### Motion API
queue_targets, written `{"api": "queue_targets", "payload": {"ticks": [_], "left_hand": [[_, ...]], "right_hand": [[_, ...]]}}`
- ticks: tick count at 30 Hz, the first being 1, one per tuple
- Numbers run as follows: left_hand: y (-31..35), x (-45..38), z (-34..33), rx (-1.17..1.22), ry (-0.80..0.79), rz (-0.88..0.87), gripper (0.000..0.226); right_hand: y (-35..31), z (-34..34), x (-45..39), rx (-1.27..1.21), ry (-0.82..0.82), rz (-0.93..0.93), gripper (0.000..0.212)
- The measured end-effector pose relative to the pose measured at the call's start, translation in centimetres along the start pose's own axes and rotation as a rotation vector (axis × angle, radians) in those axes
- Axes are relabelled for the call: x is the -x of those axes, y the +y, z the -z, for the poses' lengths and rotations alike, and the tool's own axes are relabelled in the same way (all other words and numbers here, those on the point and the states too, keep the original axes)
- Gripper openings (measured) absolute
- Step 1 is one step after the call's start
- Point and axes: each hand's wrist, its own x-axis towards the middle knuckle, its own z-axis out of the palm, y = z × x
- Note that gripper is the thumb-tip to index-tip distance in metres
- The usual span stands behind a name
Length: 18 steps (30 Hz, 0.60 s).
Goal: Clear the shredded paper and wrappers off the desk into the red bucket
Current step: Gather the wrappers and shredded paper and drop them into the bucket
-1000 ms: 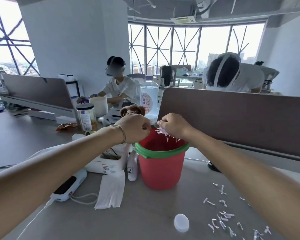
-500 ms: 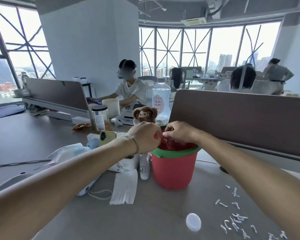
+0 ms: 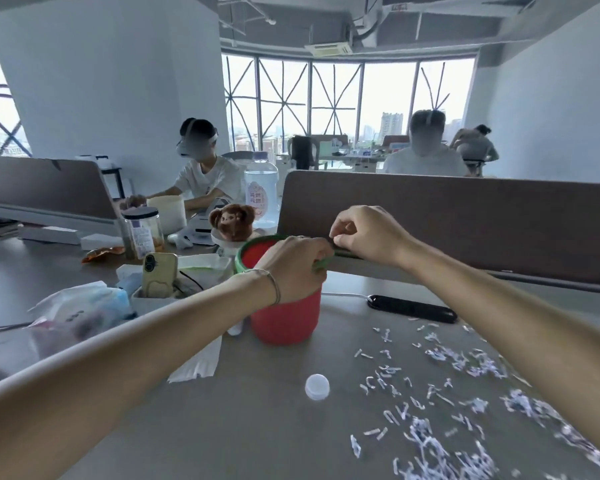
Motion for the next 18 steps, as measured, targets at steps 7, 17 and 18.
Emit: {"api": "queue_targets", "payload": {"ticks": [7, 17, 18], "left_hand": [[5.6, 0.8, -6.7, 0.064, -0.160, -0.065, 0.039], [7.0, -1.2, -20.2, 0.007, -0.537, 0.120, 0.091], [7.3, -1.8, -21.3, 0.011, -0.525, 0.145, 0.094]], "right_hand": [[6.2, 2.6, 9.6, 0.049, 0.005, -0.202, 0.015], [20.6, 1.7, 20.4, 0.052, -0.070, -0.474, 0.017], [22.1, 1.6, 20.9, 0.056, -0.073, -0.508, 0.019]]}}
